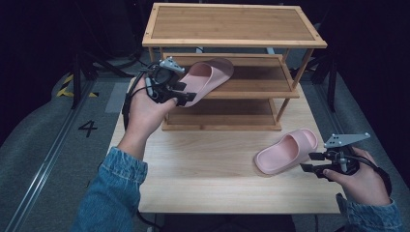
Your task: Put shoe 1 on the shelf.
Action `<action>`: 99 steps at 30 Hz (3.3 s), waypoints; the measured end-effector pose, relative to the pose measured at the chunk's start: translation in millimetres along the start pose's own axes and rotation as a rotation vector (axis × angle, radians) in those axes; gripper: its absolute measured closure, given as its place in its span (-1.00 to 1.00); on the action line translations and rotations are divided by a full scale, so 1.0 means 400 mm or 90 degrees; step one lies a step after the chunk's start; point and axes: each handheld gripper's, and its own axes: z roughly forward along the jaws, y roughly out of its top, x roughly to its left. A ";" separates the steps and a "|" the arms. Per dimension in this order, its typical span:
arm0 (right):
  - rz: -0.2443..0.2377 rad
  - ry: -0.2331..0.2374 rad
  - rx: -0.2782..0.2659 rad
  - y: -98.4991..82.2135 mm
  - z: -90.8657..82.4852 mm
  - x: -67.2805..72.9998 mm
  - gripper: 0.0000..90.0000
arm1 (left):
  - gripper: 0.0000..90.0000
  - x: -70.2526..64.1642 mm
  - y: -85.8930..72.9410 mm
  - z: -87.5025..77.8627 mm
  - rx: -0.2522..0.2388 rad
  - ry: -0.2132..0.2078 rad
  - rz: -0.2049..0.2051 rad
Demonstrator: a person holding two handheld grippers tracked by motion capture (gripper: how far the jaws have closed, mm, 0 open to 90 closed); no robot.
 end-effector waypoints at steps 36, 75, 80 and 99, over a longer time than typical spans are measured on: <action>0.009 0.008 0.013 -0.004 0.043 -0.013 0.01 | 0.87 0.143 -0.144 0.077 -0.015 0.050 -0.092; 0.004 0.014 0.019 -0.004 0.051 -0.010 0.01 | 0.91 -0.083 -0.020 0.178 -0.017 -0.097 -0.001; 0.004 0.013 0.017 -0.007 0.052 -0.015 0.01 | 0.93 -0.052 0.003 0.209 -0.018 -0.085 -0.010; 0.013 0.017 0.013 -0.016 0.044 -0.022 0.01 | 0.74 -0.022 0.043 0.253 -0.022 -0.087 -0.025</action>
